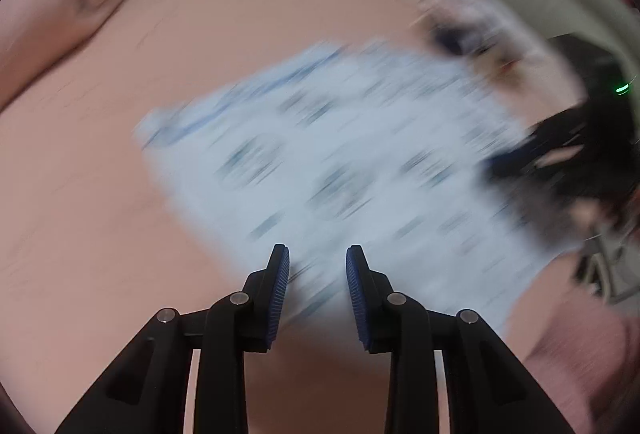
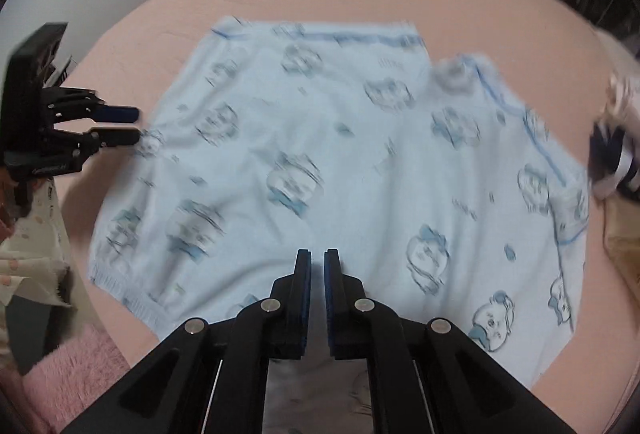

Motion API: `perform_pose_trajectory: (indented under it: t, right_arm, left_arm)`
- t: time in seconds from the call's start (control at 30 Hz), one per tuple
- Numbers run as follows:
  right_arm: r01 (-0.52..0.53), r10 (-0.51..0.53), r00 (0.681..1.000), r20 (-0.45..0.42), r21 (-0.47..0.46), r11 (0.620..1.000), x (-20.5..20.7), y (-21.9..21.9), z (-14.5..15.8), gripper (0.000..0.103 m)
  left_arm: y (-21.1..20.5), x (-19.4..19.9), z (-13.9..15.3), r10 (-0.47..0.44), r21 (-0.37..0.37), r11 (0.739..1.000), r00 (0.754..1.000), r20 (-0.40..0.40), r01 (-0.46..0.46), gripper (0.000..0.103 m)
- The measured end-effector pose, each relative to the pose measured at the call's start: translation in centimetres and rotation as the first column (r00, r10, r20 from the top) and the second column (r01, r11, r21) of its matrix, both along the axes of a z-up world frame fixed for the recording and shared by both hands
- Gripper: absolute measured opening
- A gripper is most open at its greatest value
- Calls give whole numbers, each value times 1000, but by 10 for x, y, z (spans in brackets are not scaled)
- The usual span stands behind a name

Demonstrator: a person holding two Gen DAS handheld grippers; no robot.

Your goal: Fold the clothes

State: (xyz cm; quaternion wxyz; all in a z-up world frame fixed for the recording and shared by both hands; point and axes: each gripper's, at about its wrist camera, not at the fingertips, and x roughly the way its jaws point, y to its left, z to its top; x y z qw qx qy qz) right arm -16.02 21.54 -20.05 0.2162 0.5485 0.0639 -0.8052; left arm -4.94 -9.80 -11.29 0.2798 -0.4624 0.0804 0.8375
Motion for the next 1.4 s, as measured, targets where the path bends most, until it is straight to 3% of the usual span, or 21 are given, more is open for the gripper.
perform_pose_trajectory:
  t: [0.03, 0.1, 0.17, 0.27, 0.37, 0.43, 0.5, 0.6, 0.67, 0.73, 0.9, 0.97, 1.07, 1.23, 1.4]
  right_arm:
    - [10, -10, 1000, 23, -9, 1000, 1, -4, -4, 10]
    - [30, -29, 997, 68, -26, 999, 4, -12, -13, 25]
    - [42, -38, 994, 100, -36, 998, 12, -13, -19, 26]
    - [23, -21, 995, 99, -24, 999, 41, 15, -16, 27]
    - [46, -46, 995, 84, -1, 999, 66, 41, -7, 28]
    - [81, -80, 995, 67, 2, 997, 76, 54, 1, 28]
    - [129, -128, 991, 40, -25, 991, 77, 54, 7, 28]
    - [119, -119, 990, 70, -4, 993, 72, 44, -13, 29]
    - [111, -112, 990, 87, 20, 994, 75, 47, -25, 29]
    - [141, -141, 987, 71, 7, 990, 82, 64, -16, 29]
    - [214, -213, 976, 33, -27, 976, 99, 106, 5, 29]
    - [243, -242, 970, 19, -41, 969, 106, 122, 14, 29]
    - [276, -276, 961, 5, -33, 961, 72, 132, 4, 29]
    - [328, -328, 944, -17, -13, 945, 3, 143, -18, 29]
    - [406, -403, 912, -72, 34, 913, -38, 173, -33, 25]
  left_arm:
    - [15, 2, -5, -38, -4, 999, 999, 6, 38, 53]
    - [20, 8, -25, -82, -79, 993, 994, 73, 88, 60]
    - [16, 17, -42, -114, -152, 979, 986, 122, 132, 61]
    - [-16, 35, -33, -119, -186, 972, 984, 133, 143, 62]
    - [-25, 36, -12, -122, -140, 981, 988, 97, 135, 62]
    - [-10, 28, 2, -143, -72, 987, 988, 51, 146, 62]
    - [18, 17, 0, -182, -43, 982, 982, 58, 184, 62]
    - [50, 19, -33, -258, -149, 949, 957, 135, 277, 62]
    - [42, 31, -34, -267, -190, 939, 956, 119, 286, 63]
    - [29, 43, -29, -263, -208, 937, 958, 113, 282, 62]
    - [34, 24, 3, -250, -98, 961, 964, 95, 259, 62]
    - [50, -2, 19, -222, -16, 975, 973, 61, 224, 62]
    - [90, -44, 24, -171, -2, 985, 985, 8, 171, 62]
    - [131, -76, 15, -186, -26, 982, 982, 19, 187, 62]
    - [117, -74, 4, -153, -34, 987, 987, 56, 155, 62]
